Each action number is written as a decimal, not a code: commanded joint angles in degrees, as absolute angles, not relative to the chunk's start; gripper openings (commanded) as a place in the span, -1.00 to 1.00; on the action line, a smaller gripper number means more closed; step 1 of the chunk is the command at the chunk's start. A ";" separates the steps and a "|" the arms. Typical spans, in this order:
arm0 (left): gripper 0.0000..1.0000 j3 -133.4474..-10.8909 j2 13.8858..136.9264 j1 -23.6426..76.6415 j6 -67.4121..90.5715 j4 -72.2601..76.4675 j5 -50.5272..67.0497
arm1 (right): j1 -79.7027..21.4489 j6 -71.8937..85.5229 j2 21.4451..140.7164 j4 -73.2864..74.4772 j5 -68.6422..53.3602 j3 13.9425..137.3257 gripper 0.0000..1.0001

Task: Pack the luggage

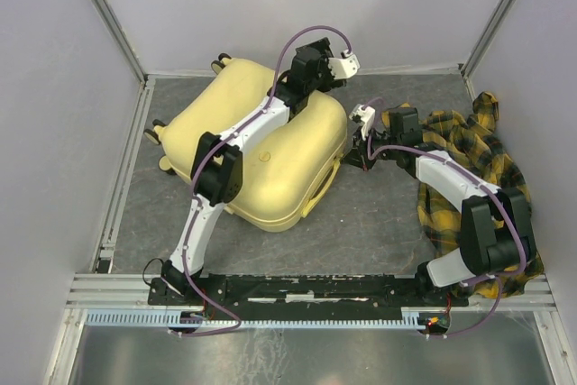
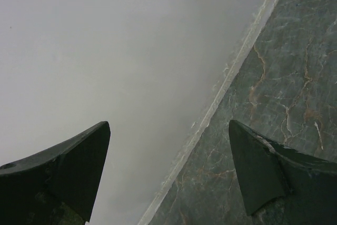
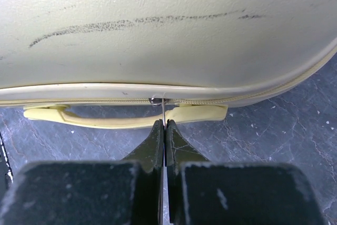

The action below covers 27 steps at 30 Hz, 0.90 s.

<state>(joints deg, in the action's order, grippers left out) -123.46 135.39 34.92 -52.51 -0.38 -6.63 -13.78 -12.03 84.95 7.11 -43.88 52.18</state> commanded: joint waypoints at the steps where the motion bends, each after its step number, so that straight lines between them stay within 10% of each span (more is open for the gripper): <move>1: 0.98 -123.89 136.76 34.86 -52.30 -15.83 -4.02 | -11.74 -14.35 84.74 -0.79 -40.73 56.17 -0.96; 20: 1.00 -130.07 119.29 34.80 -21.87 -10.40 2.17 | -11.79 -7.51 85.32 -6.05 -42.05 51.51 -0.96; 27: 0.75 -108.76 98.49 38.54 -12.58 -21.14 12.85 | -11.77 -6.06 84.46 -7.28 -42.56 50.71 -0.96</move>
<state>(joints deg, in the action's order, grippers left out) -120.97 112.79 35.09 -22.28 -15.55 4.91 -12.69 -7.03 85.47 0.80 -44.73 50.02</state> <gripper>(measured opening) 0.896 0.023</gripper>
